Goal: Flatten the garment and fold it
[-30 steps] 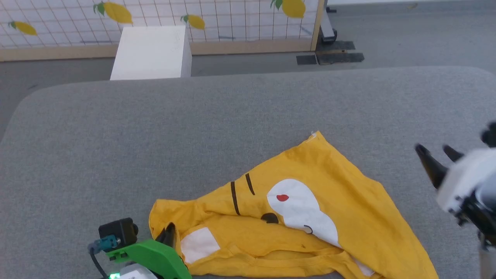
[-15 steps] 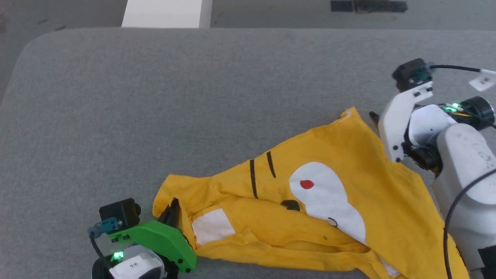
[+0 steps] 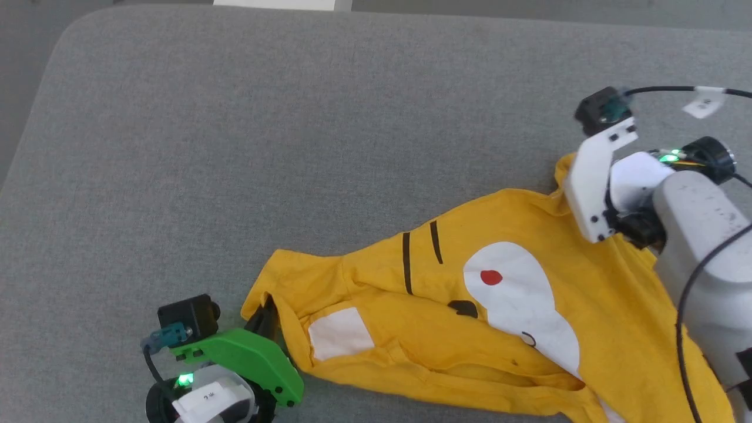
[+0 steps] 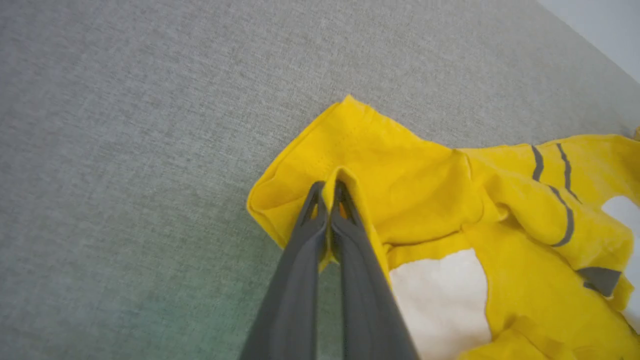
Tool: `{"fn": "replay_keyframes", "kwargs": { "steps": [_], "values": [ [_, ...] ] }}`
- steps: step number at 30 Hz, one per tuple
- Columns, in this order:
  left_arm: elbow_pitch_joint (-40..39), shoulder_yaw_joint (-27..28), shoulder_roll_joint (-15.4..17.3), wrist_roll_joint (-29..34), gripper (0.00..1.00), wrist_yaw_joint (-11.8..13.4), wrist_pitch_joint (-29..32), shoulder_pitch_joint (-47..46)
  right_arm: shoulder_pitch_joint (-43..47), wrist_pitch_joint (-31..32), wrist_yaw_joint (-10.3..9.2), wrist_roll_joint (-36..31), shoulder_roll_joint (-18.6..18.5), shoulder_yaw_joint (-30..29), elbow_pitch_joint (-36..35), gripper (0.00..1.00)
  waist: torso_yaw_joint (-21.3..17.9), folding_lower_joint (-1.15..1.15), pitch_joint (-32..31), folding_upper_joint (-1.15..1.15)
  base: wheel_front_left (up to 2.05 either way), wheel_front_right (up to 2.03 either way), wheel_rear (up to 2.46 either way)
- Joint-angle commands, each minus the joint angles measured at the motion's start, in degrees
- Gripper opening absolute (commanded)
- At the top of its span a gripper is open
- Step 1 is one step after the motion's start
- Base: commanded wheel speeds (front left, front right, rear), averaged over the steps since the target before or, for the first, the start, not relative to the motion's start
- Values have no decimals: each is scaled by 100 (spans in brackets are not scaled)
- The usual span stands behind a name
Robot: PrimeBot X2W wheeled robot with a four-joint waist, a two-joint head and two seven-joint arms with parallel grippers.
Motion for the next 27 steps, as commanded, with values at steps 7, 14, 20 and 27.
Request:
{"fn": "replay_keyframes", "kwargs": {
  "steps": [7, 14, 20, 27],
  "values": [
    [1, 130, 43, -125, 0, -65, -106, -112, 610, -346, -10, 875, -494, -646, -934, 0, -366, -1, -669, 0, 0, 0, 0],
    [-16, 368, 127, -285, 0, -204, -259, -269, 1482, 532, -10, 1861, -769, -1415, -2533, 0, -817, -1, -1109, 0, 0, 0, 0],
    [-80, 531, 354, -523, 0, -577, -51, -1105, 1548, 1203, -10, 1911, -600, -1863, -3282, 0, -1091, -1, -1210, 0, 0, 0, 0],
    [711, 571, 920, -419, 0, -1029, 472, -3020, 414, 1707, -10, 1564, -359, -1763, -3060, 0, -1253, -1, -926, 0, 0, 0, 0]
  ]
}}
